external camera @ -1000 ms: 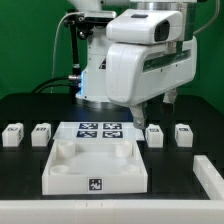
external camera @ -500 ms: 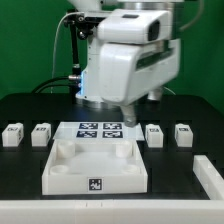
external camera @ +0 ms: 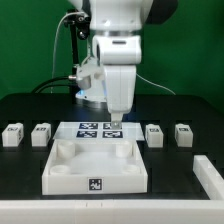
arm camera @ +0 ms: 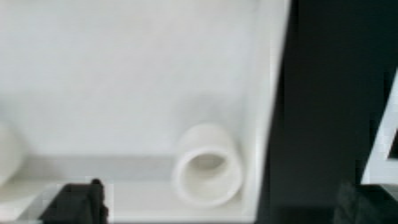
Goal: Assemble one leg
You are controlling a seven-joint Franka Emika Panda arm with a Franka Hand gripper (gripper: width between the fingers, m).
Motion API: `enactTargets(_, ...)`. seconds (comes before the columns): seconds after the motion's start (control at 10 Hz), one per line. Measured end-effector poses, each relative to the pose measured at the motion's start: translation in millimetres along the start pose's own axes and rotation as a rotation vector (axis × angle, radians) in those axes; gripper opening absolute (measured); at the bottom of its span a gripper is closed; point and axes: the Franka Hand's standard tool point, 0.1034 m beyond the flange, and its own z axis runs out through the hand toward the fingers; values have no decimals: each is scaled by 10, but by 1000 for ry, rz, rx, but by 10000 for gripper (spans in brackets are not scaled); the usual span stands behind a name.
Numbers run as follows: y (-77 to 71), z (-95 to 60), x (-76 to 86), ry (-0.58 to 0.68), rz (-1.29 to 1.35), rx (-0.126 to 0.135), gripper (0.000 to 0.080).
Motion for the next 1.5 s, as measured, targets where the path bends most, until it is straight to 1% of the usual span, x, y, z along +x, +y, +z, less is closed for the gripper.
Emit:
enactTargets(0.1, -59, 136, -79, 6, 16, 11, 650)
enactTargets(0.2, -59, 231, -168, 11, 37, 25, 650)
enactTargets(0.3, -44, 306, -206, 15, 49, 32, 650)
enactTargets(0.4, -62, 388, -200, 19, 51, 35, 650)
enactTargets(0.5, -72, 427, -191, 20, 52, 40, 650)
enactTargets(0.6, -54, 419, -190, 20, 51, 37, 650)
enactTargets(0.7, -58, 421, -193, 20, 52, 38, 590)
enactTargets(0.8, -58, 422, -193, 20, 52, 38, 590)
enactTargets(1.0, -58, 422, -193, 20, 52, 38, 264)
enactTargets(1.1, -58, 422, -193, 20, 52, 38, 264)
enactTargets(1.2, -58, 422, -193, 20, 52, 38, 115)
enactTargets(1.3, -50, 416, -194, 19, 52, 35, 58)
enactTargets(1.5, -47, 414, -194, 19, 52, 34, 58)
